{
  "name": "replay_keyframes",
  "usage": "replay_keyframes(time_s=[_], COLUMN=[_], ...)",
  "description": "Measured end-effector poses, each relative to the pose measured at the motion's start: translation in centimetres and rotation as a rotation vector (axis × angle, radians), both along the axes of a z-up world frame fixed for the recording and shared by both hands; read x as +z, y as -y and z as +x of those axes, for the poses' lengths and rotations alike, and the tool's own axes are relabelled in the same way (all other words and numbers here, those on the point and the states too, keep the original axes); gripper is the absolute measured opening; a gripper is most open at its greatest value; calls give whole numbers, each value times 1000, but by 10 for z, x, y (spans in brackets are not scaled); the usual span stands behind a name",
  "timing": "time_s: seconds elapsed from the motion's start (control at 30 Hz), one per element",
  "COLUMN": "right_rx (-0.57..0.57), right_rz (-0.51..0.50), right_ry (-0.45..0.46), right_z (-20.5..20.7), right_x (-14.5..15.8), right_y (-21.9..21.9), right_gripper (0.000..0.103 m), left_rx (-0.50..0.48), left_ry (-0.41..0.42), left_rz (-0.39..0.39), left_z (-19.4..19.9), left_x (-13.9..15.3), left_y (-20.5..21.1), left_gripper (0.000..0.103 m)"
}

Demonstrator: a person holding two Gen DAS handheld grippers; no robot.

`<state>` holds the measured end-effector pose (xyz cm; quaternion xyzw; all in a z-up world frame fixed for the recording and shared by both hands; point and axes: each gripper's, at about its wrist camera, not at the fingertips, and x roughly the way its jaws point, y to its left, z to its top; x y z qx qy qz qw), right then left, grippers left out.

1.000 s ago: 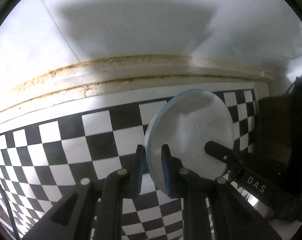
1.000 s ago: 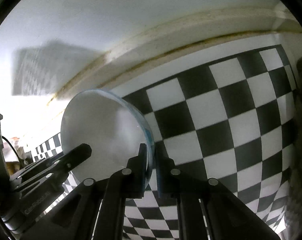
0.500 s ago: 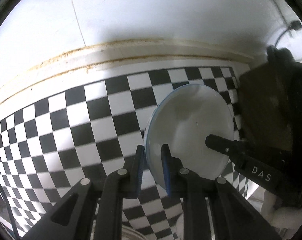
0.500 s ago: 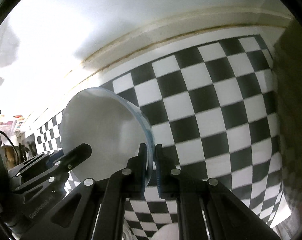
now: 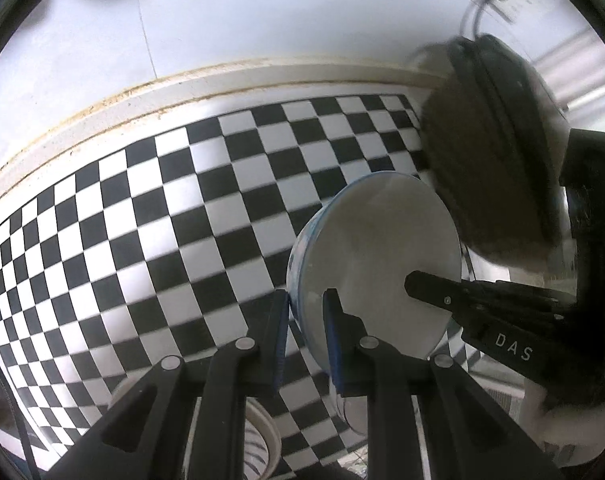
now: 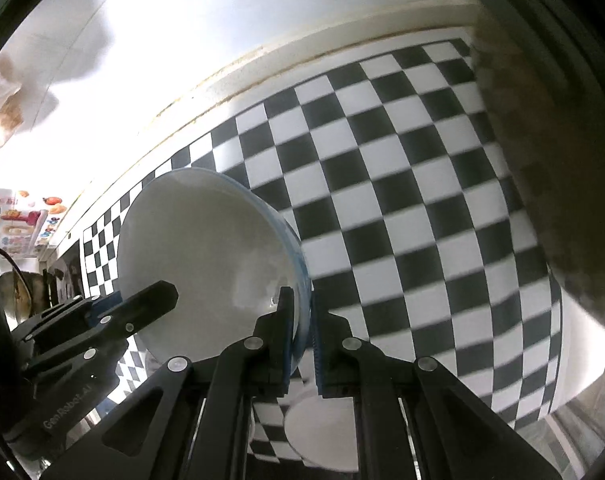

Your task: Organize plates and bowls

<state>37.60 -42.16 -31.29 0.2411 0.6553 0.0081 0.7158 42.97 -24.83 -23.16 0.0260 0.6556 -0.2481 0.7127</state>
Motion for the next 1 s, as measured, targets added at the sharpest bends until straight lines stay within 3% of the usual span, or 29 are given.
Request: replay_keyframes(time_s=[0.33,1.0], right_rx=[-23,-52], right_rz=[-6,9], right_ry=[-5,-109], right_z=[-77,-148], right_x=[10,-38], right_y=[15,31], right_gripper=[9,10], left_rx=[-64,-155], left_ry=[-30,-116], left_rz=[-14,48], left_z=[-57,-104], left_x=[1,-48], left_y=[8,39], left_gripper=[15,15])
